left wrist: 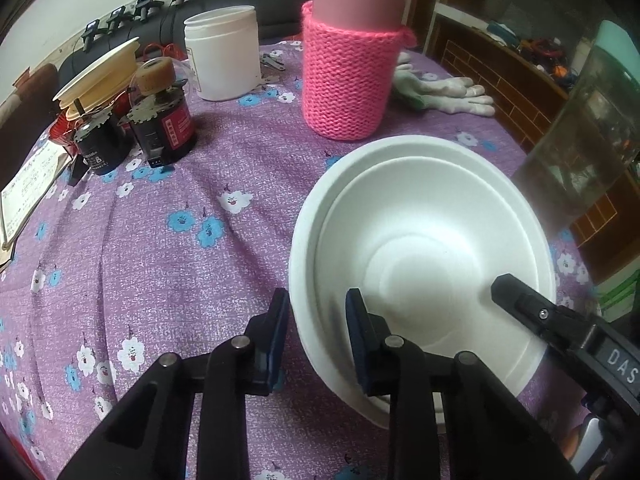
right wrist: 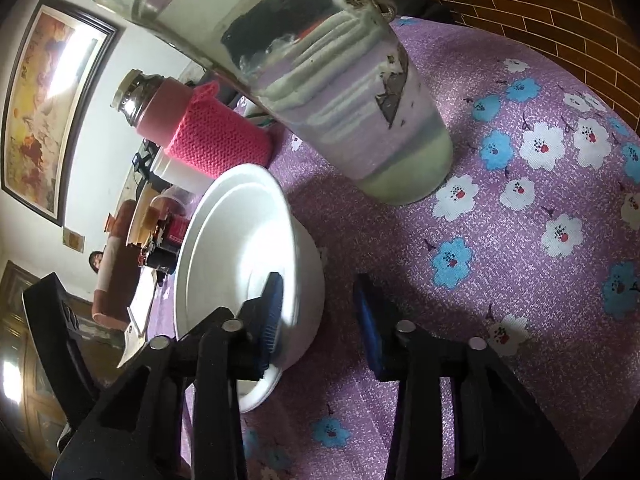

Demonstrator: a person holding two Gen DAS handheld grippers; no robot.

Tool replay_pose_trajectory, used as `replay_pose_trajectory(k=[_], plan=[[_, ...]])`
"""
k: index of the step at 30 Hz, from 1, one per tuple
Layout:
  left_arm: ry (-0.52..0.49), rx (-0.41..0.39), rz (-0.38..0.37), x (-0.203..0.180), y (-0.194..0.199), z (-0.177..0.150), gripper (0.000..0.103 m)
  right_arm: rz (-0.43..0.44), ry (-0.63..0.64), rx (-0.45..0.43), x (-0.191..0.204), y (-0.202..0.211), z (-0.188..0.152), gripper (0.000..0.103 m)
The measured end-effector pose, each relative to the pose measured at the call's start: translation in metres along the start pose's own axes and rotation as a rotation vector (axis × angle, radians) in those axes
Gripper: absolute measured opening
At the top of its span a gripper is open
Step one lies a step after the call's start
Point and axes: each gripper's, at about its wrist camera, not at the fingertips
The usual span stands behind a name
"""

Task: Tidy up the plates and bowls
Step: 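Close both tools on the rim of the small white bowl, then lift the small white bowl with both tools and carry it over the stack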

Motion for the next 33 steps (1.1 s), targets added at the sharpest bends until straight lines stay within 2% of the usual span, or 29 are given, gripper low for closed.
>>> replay_pose_trajectory(k=[3, 5, 10, 21, 33], plan=[[-0.007, 0.001, -0.003, -0.001, -0.001, -0.001, 0.023, -0.006, 0.012, -0.007, 0.003, 0.000, -0.001, 0.028], [-0.014, 0.002, -0.007, -0.003, -0.001, -0.001, 0.022, -0.006, 0.019, -0.006, 0.005, 0.000, -0.001, 0.019], [-0.024, 0.003, -0.007, -0.005, -0.002, -0.001, 0.018, -0.013, 0.042, -0.005, 0.010, 0.000, -0.003, 0.013], [-0.032, -0.005, -0.003, -0.006, 0.001, -0.002, 0.017, -0.034, 0.065, -0.012, 0.017, 0.001, -0.006, 0.011], [-0.053, -0.046, 0.023, -0.013, 0.021, -0.005, 0.017, 0.000, 0.048, -0.043, 0.014, 0.018, -0.007, 0.011]])
Point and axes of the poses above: each gripper's, at about its wrist camera, not at the fingertips, and y roughly against the way its jaws point, x to its left, z to its top, and after that the axes turned 7 degrees about -z, right-handed
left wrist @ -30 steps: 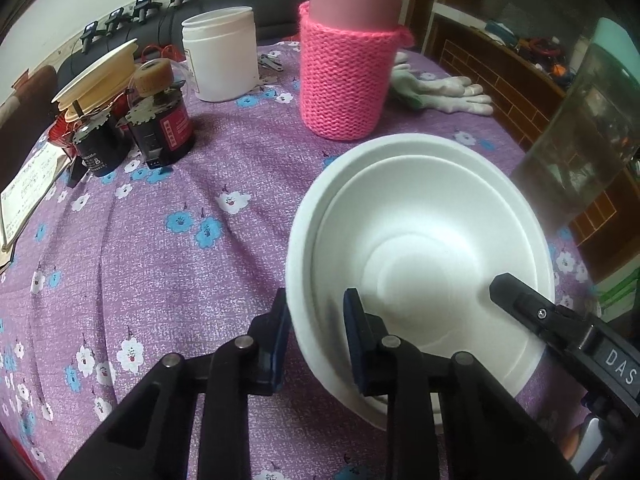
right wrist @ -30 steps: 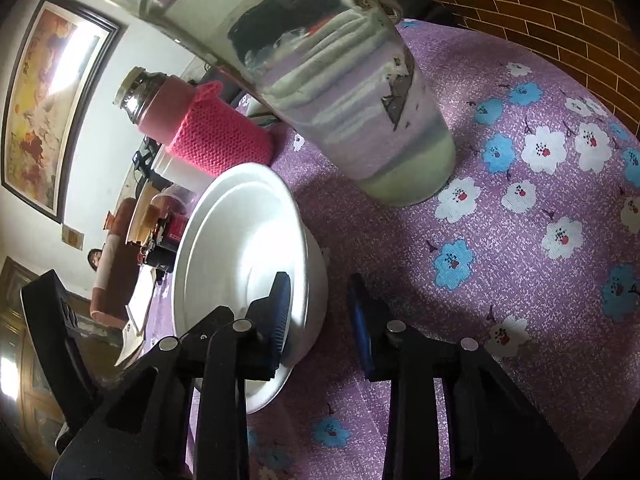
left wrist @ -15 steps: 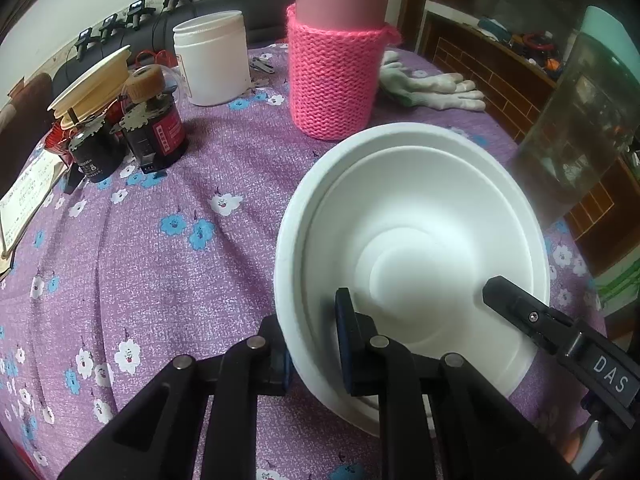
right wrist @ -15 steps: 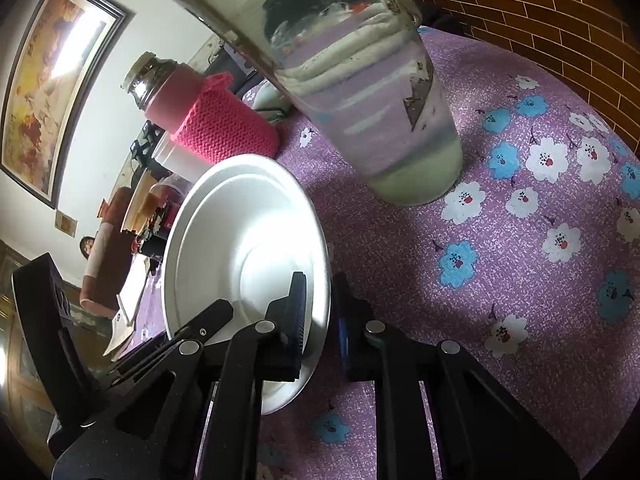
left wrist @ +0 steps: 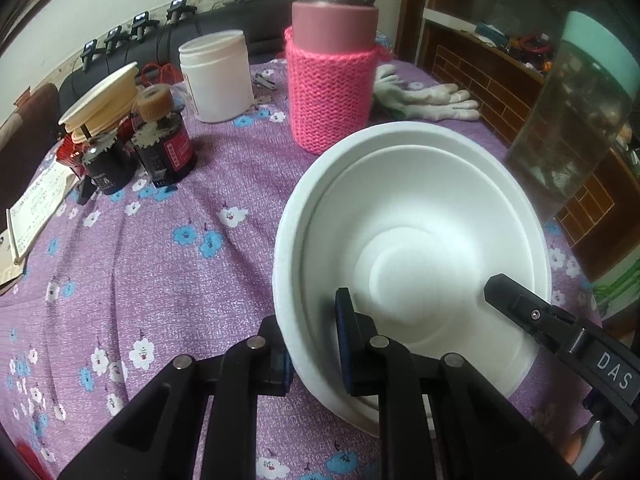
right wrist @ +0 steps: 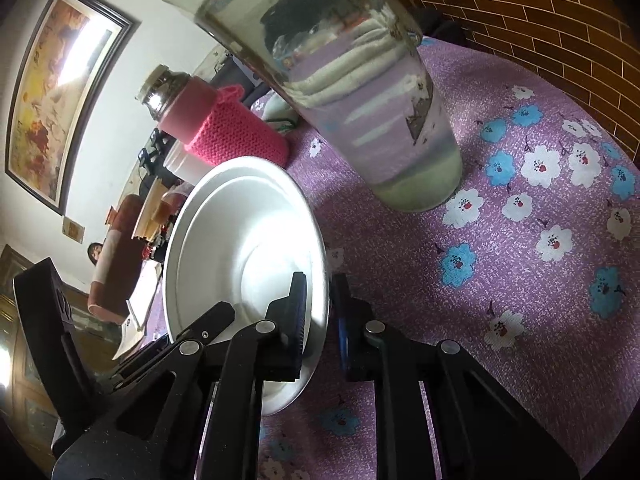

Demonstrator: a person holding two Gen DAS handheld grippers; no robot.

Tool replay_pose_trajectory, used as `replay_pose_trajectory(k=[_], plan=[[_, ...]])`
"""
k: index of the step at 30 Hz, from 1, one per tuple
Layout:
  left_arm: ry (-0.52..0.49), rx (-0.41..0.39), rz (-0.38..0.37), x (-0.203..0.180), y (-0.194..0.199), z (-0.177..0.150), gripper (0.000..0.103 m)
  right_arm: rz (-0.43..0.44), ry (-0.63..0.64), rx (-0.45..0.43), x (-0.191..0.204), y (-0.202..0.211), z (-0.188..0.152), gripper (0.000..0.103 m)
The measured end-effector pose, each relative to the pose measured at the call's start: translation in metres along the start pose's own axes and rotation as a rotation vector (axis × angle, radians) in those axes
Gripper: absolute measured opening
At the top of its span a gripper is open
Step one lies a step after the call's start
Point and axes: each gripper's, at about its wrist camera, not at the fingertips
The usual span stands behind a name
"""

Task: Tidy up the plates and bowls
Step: 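Lift the small white bowl with both tools and carry it over the stack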

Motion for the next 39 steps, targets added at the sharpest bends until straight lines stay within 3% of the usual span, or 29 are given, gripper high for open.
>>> replay_pose_trajectory(k=[14, 39], plan=[[0.022, -0.045, 0.024, 0.013, 0.036, -0.014, 0.017, 0.036, 0.039, -0.047, 0.020, 0.027, -0.011, 0.011], [0.166, -0.118, 0.116, 0.093, 0.130, -0.096, 0.017, 0.128, 0.234, -0.016, 0.111, 0.055, -0.109, 0.012]])
Point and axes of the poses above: each gripper's, at about its wrist camera, not at the fingertips, and y roughly against the way its jaws point, x to its left, z to its top, and after that the axes turned 7 degrees about -z, right-handed
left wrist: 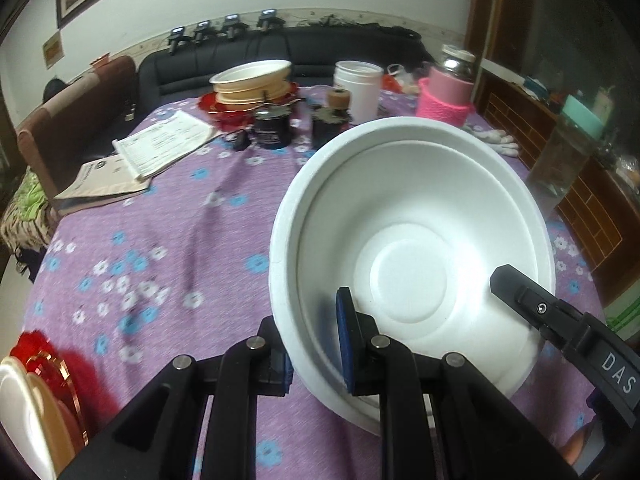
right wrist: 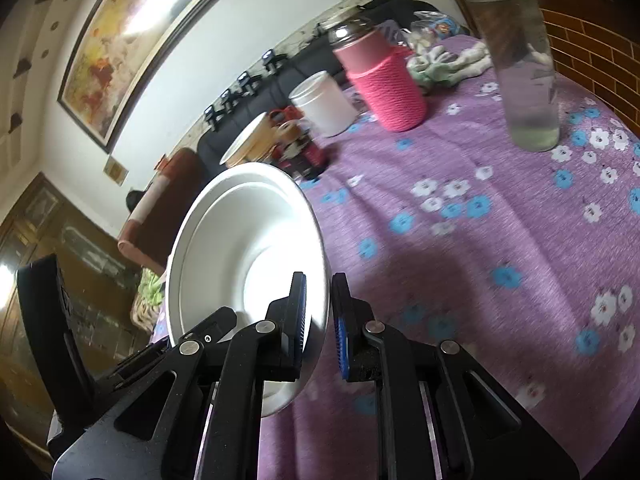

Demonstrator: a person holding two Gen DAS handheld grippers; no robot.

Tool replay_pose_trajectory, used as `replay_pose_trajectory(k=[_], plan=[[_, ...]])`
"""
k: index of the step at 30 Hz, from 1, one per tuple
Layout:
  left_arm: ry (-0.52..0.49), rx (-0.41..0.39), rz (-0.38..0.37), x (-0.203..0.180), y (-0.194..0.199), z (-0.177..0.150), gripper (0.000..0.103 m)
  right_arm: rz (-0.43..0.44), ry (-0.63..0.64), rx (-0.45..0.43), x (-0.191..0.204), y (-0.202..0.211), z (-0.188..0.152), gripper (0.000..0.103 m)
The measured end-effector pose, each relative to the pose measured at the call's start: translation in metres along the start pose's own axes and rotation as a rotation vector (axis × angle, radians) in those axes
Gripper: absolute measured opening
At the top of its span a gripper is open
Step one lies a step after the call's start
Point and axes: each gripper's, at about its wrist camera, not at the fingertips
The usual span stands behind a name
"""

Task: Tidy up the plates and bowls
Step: 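Lift the small white bowl with both tools and carry it over the stack, then lower the small white bowl into the large white bowl and open both tools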

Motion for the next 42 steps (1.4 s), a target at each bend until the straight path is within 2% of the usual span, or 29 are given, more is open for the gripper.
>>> replay_pose_trajectory(k=[19, 42], plan=[[0.105, -0.112, 0.090, 0.073, 0.083, -0.045, 0.017, 0.088, 0.201, 0.002, 0.096, 0.029, -0.058, 0.012], [0.216, -0.200, 0.144, 0.139, 0.136, -0.074, 0.017, 0.170, 0.346, 0.011, 0.183, 0.044, -0.106, 0.012]])
Point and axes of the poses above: each gripper's, at about its wrist camera, not at the fingertips, and y roughly against the way its jaws point, x to its left, z to its top, and after that the axes turned 7 degrees about -z, right-handed
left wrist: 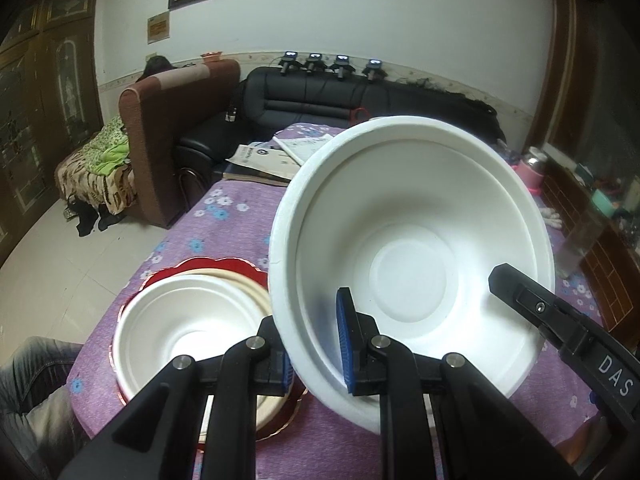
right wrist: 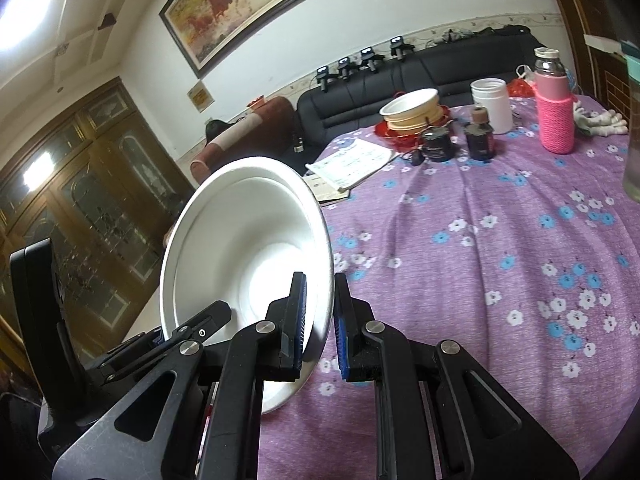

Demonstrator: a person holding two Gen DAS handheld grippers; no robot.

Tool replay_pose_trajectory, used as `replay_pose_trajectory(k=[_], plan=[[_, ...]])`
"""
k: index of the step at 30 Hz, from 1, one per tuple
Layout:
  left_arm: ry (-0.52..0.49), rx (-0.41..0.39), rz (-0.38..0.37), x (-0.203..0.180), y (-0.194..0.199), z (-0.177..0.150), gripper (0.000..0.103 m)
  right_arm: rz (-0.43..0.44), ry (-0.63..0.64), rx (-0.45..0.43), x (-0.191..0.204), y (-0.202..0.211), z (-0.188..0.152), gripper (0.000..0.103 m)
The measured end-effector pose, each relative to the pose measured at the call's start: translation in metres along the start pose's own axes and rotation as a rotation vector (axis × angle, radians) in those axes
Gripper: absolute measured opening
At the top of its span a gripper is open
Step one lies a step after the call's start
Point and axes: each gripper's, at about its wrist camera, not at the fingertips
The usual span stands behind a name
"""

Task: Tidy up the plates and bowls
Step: 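Lower the small white bowl into the large white bowl and open both tools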

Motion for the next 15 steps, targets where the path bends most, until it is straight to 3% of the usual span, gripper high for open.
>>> replay_pose_trajectory(k=[15], plan=[[0.075, -0.027, 0.055, 0.036, 0.015, -0.005, 0.017, 0.054, 0.069, 0.033, 0.045, -0.015, -0.011, 0.012]])
Point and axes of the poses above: each gripper's, at about its wrist camera, not at the fingertips, and y roughly against the way its jaws point, x to its left, z to its top, and after that the axes turned 7 degrees about -z, right-handed
